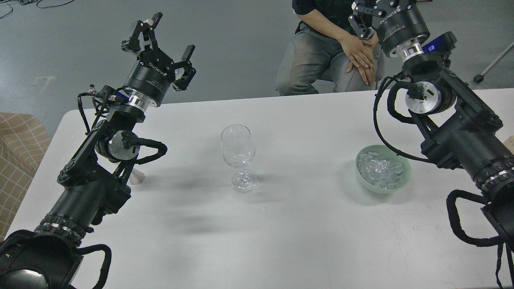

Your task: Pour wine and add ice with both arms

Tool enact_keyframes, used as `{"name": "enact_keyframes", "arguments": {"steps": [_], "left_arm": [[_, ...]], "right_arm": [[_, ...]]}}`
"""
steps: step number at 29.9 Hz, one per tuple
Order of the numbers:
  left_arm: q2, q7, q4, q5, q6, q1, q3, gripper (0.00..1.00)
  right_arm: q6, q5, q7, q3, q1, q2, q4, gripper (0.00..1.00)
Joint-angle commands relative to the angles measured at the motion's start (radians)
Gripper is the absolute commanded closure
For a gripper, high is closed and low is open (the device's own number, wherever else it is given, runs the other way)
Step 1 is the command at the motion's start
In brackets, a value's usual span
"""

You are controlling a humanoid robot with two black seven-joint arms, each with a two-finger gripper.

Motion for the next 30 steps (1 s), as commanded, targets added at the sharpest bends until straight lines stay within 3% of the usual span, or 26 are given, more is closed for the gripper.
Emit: {"name": "enact_keyframes", "arguments": {"steps": [1,30], "left_arm": [[0.000,0.001,-0.001,0.000,0.001,0.000,-0.002,0.02],[0.041,0.004,0.019,-0.106,0.015,-0.008,0.006,0.02]], "right_arm": [[-0.001,-0.002,0.000,0.000,-0.002,0.010,-0.003,0.00],[-0.028,-0.002,-0.003,-0.061,0.033,0.002,-0.033,0.00]]}}
